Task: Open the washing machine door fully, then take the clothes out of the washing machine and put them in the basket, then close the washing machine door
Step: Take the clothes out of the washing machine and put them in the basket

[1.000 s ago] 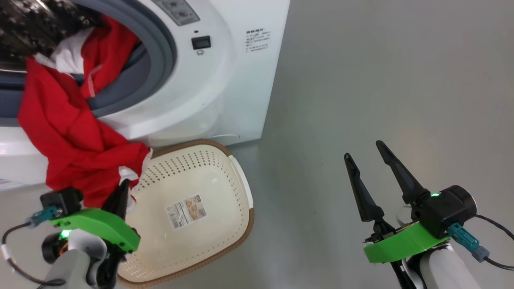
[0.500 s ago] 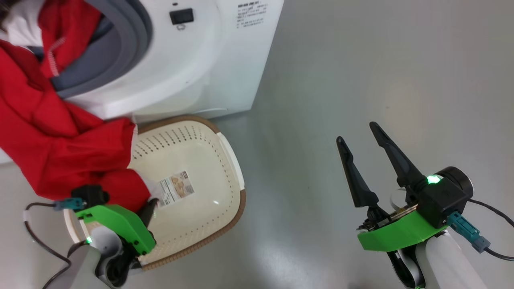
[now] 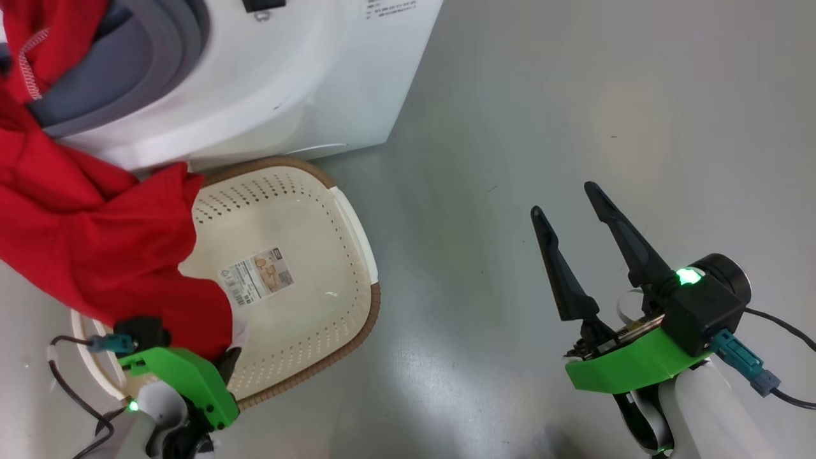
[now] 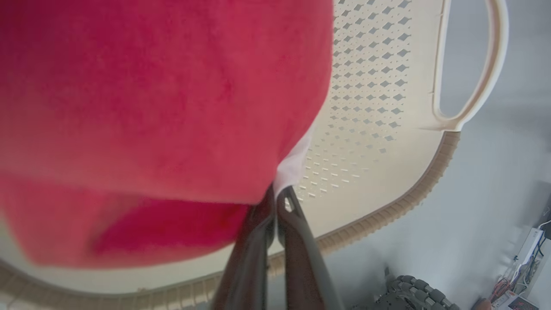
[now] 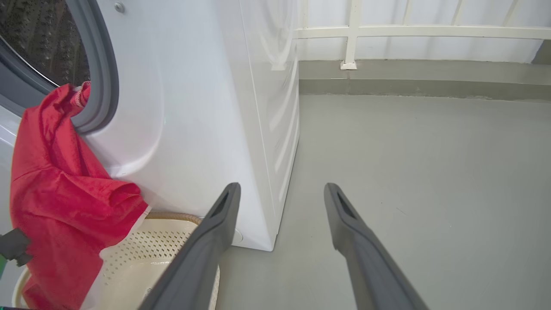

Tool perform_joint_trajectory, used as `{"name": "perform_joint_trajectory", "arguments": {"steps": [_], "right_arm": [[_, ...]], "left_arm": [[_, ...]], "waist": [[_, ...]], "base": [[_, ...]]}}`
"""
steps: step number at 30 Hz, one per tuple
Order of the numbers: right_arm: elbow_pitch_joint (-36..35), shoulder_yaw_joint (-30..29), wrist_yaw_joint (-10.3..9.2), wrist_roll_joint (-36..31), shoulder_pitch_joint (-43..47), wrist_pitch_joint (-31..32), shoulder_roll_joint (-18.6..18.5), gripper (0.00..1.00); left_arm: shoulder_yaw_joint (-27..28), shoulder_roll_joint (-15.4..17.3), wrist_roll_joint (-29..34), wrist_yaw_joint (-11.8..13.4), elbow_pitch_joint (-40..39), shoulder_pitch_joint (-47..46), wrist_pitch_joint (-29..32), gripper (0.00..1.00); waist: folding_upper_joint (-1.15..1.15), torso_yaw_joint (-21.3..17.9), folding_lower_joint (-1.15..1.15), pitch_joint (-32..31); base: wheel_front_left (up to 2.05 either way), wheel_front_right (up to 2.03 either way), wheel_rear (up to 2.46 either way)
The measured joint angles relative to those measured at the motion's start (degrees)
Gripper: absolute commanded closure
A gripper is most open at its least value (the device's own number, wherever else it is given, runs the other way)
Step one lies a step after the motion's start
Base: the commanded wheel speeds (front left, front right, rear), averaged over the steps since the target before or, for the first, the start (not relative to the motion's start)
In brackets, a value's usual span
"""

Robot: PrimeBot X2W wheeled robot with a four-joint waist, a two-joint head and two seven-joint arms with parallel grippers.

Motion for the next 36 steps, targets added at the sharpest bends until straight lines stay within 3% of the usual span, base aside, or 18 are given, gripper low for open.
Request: {"name": "perform_joint_trajectory", "arguments": {"steps": [10, 12, 13, 14, 29, 36], "right_arm": [[-0.01, 0.32, 0.0, 0.0, -0.01, 0.0, 0.0, 0.0], [-0.01, 0.32, 0.0, 0.0, -0.01, 0.0, 0.0, 0.0], [0.0, 0.31, 0.0, 0.0, -0.01, 0.0, 0.0, 0.0], [0.01, 0.3, 0.0, 0.0, -0.01, 0.0, 0.0, 0.0], [1.08, 0.08, 0.0, 0.05, -0.93, 0.0, -0.01, 0.0], [1.12, -0.25, 0.0, 0.05, -0.82, 0.0, -0.04, 0.0]], "left_arm": [[-3.69, 0.23, -2.98, 0.0, 1.79, -1.79, -2.49, 1.0], [-4.02, 0.34, -3.0, 0.0, 1.8, -2.02, -3.23, 0.51], [-4.21, 0.47, -3.11, 0.0, 1.8, -2.15, -4.07, 0.15], [-4.46, 0.68, -3.25, 0.0, 1.79, -2.19, -4.68, 0.0], [-8.72, 4.55, -5.93, 0.0, -3.07, -3.28, -13.74, 0.0], [-9.33, 8.05, -6.0, 0.0, -7.8, -3.08, -18.14, 0.0]], "waist": [[0.0, -0.29, 0.0, 0.74], [0.0, -0.27, 0.0, 0.67], [0.0, -0.25, 0.0, 0.58], [0.0, -0.22, 0.0, 0.49], [0.0, 1.4, 0.0, -1.81], [0.0, 2.2, 0.0, -3.28]], "base": [[0.0, 0.0, 0.0], [0.0, 0.0, 0.0], [0.0, 0.0, 0.0], [0.0, 0.0, 0.0], [0.0, 0.0, 0.0], [0.0, 0.0, 0.0]]}}
